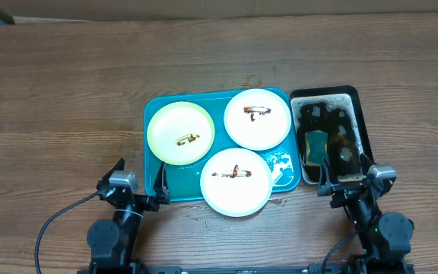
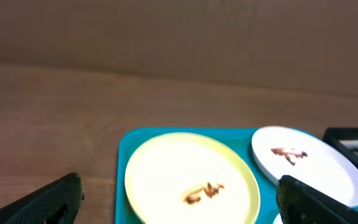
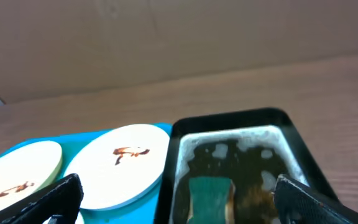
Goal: Clean dirty plates on tray and stack at the side
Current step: 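Move the left gripper to the yellow plate's left rim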
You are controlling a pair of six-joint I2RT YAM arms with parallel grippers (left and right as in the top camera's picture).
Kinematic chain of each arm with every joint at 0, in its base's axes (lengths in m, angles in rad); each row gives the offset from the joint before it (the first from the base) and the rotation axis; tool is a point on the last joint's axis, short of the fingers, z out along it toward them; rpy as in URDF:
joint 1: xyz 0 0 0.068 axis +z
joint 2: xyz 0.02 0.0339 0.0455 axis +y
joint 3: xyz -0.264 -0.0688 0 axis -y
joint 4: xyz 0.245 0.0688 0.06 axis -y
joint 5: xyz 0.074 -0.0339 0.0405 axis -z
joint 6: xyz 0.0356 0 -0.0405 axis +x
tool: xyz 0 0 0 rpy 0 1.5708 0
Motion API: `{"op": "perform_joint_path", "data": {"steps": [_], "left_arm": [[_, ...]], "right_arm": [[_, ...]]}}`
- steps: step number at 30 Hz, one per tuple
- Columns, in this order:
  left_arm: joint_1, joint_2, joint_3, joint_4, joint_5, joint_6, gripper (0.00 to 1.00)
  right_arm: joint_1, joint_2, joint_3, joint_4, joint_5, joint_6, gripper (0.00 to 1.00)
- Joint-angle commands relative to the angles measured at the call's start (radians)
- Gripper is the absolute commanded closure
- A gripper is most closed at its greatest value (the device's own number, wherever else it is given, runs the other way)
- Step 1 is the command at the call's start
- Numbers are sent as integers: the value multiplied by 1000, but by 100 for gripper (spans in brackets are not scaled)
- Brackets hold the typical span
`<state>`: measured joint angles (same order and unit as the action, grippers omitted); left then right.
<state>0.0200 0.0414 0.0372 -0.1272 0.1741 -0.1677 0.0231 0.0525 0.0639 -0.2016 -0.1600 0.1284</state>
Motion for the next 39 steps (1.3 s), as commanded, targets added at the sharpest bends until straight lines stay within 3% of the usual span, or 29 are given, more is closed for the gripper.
{"op": "perform_joint_path", "data": {"steps": [1,8,15,21,33,39], "left_arm": [[-1,59,83,-51,-10,-39,0],[-1,283,343,-229,3,-58,0],[-1,616,684,-546,5,-56,0],[-1,803,824,-695,2,-30,0],[0,899,856,-750,104,-50,0],[0,1079,1025,-799,-17,-5,0]], "right_arm": [[2,90,135,-50,12,34,0],[2,359,383,-236,-46,95,0],[2,680,674,-475,-89,92,0],[2,839,772,-484,-100,82,0],[2,900,795,-525,-130,82,1],[2,999,903,-665,-99,74,0]]}}
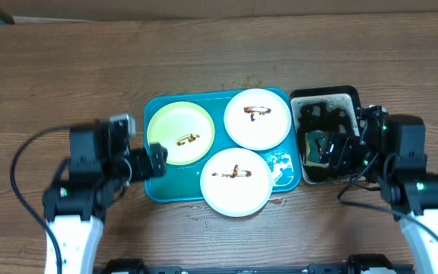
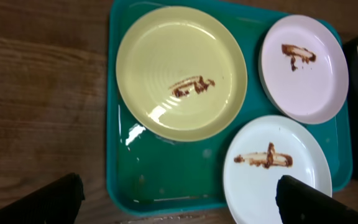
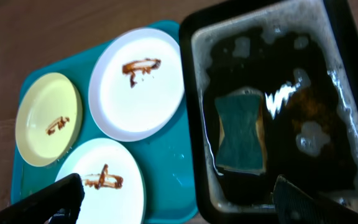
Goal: Clean dirty plates on tray and stack at the side
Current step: 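Move the left gripper to the yellow plate's left rim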
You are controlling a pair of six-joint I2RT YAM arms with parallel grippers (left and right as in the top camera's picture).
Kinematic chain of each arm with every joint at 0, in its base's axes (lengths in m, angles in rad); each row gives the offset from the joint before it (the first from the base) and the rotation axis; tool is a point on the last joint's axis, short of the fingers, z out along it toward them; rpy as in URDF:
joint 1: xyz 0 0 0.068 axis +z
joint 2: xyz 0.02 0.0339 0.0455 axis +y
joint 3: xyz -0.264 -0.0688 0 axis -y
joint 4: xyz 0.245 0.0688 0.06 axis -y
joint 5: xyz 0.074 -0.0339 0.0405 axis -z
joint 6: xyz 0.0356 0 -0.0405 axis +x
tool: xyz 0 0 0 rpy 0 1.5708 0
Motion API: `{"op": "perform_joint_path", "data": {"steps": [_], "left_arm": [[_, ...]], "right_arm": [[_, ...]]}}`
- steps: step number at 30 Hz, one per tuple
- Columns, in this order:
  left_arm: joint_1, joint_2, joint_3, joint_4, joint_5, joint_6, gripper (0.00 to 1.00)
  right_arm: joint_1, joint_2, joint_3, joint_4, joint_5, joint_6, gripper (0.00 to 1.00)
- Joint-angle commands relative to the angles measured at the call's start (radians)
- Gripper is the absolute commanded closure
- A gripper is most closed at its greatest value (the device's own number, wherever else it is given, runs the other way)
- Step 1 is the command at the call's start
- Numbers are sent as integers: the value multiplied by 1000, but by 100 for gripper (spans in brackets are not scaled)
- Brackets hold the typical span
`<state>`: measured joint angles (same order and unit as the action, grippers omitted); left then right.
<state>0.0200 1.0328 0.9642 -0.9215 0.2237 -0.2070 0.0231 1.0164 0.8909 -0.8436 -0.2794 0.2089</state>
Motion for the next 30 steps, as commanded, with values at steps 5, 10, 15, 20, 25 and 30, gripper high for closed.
{"op": "perform_joint_path", "data": {"steps": [5,10,15,20,25,30], "left_arm": [[-1,297,225,-5,-54,164,0],[-1,439,234,28,-10,179,0],[-1,546,234,130,59,238,0],[-1,622,234,260,58,272,3],[-1,684,234,348,58,276,3],[-1,744,234,408,59,290,10]], "right_arm": [[2,77,113,-55,15,2,0],[2,77,113,-41,17,1,0],[2,77,113,-45,16,1,0],[2,77,113,-47,16,1,1],[2,77,113,-53,16,1,1],[2,77,113,-53,16,2,1]]}}
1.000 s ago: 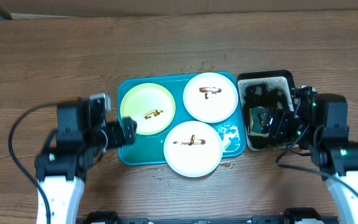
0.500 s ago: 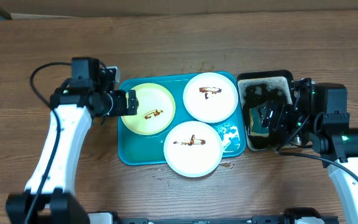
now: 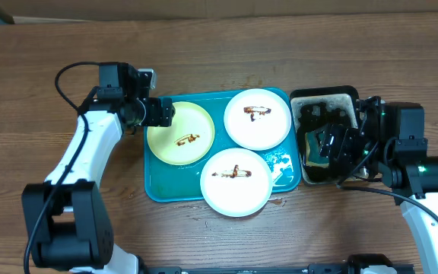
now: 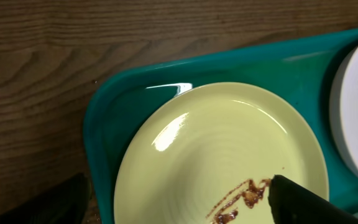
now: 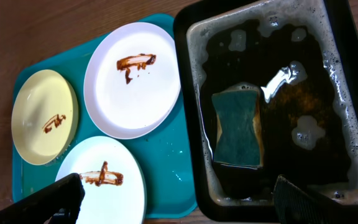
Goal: Clean dirty plates on tray and stack at the side
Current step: 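Move the left gripper to the yellow plate's left rim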
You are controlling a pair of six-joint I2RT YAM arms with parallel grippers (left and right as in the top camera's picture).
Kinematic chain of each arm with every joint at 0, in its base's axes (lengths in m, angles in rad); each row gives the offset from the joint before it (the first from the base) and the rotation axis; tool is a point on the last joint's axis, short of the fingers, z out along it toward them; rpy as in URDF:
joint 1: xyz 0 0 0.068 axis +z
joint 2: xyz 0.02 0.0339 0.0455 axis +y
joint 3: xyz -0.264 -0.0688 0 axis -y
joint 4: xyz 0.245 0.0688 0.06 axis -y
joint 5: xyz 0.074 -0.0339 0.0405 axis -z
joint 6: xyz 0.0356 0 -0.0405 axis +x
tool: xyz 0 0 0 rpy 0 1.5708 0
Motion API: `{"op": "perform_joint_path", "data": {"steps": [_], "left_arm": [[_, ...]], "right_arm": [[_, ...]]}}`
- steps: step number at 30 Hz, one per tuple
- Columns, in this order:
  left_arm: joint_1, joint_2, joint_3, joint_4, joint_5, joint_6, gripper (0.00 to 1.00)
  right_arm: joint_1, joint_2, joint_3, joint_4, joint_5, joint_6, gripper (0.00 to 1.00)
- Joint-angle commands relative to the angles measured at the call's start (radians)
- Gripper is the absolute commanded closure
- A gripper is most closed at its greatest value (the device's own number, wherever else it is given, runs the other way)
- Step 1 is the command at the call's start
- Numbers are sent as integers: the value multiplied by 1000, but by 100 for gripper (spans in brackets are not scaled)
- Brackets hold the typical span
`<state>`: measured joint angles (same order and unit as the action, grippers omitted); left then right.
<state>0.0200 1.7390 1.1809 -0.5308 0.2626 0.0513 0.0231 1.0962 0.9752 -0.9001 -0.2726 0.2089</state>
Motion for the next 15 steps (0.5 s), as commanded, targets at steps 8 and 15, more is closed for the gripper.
{"op": "perform_joint_path", "data": {"steps": [8,15], "left_arm": [[-1,139,17,64,26,32,13],[-1,175,17,75,17,32,16]], "right_arm": [[2,-2,28,0,9,2,3],[2,-2,28,-7,9,2,5]]}}
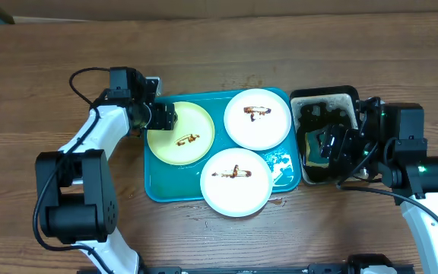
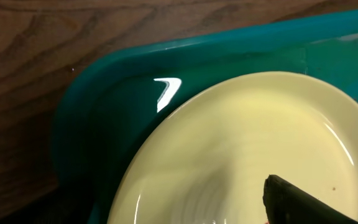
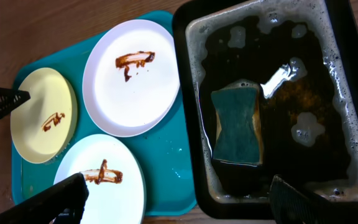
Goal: Clean dirty plates on tray and stack at the side
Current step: 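Move the left gripper to the yellow plate's left rim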
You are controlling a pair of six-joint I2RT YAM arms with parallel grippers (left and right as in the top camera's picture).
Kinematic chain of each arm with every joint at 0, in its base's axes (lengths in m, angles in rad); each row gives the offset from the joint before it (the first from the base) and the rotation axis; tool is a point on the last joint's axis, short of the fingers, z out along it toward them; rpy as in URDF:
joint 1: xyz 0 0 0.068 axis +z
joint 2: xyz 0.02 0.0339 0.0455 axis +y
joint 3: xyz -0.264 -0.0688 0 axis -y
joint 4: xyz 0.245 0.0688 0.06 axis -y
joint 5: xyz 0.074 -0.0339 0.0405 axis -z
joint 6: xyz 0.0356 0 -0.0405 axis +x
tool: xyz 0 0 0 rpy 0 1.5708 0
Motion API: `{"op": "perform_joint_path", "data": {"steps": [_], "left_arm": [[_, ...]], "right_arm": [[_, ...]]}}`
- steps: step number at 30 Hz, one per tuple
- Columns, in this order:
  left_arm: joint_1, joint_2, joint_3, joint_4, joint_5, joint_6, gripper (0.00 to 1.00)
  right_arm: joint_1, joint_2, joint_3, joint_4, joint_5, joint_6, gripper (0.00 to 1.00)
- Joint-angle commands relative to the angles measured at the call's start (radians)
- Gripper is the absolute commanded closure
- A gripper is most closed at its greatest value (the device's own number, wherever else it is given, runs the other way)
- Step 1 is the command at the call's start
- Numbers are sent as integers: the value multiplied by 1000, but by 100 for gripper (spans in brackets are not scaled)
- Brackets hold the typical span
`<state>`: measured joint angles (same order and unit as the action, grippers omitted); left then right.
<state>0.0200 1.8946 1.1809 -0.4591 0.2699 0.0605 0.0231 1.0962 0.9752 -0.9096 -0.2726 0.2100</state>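
Note:
Three dirty plates lie on the teal tray (image 1: 155, 185): a yellow plate (image 1: 182, 135) at far left, a white plate (image 1: 258, 118) at far right, another white plate (image 1: 236, 183) in front. All carry brown smears. My left gripper (image 1: 161, 116) is open, low at the yellow plate's (image 2: 241, 143) far-left rim, one finger (image 2: 303, 202) over the plate. My right gripper (image 1: 339, 144) hangs open above the black tub (image 1: 362, 114), where a green sponge (image 3: 236, 124) lies in dark soapy water.
The tub (image 3: 185, 81) stands right against the tray's (image 3: 166, 162) right edge. Bare wooden table (image 1: 59, 68) surrounds the tray on the left, far side and front. A cable loops from the left arm over the table.
My left gripper has come lower and closer onto the yellow plate's far-left rim. The right gripper has stayed above the tub, barely shifted. No plate has moved.
Both arms first sat folded at the table's front edge, grippers open. Then both were raised, the left over the tray's left side, the right over the tub. The left then stood at the yellow plate's far-left rim and is now lower there.

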Motion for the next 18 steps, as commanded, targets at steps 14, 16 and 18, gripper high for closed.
{"op": "perform_joint_path", "data": {"steps": [14,16,18], "left_arm": [[-1,54,17,-92,11,22,60],[-1,54,17,-103,11,22,69],[-1,54,17,-115,11,21,71]], "right_arm": [[2,-2,28,2,10,0,6],[2,-2,28,5,10,0,6],[2,-2,28,6,10,0,6]]}}
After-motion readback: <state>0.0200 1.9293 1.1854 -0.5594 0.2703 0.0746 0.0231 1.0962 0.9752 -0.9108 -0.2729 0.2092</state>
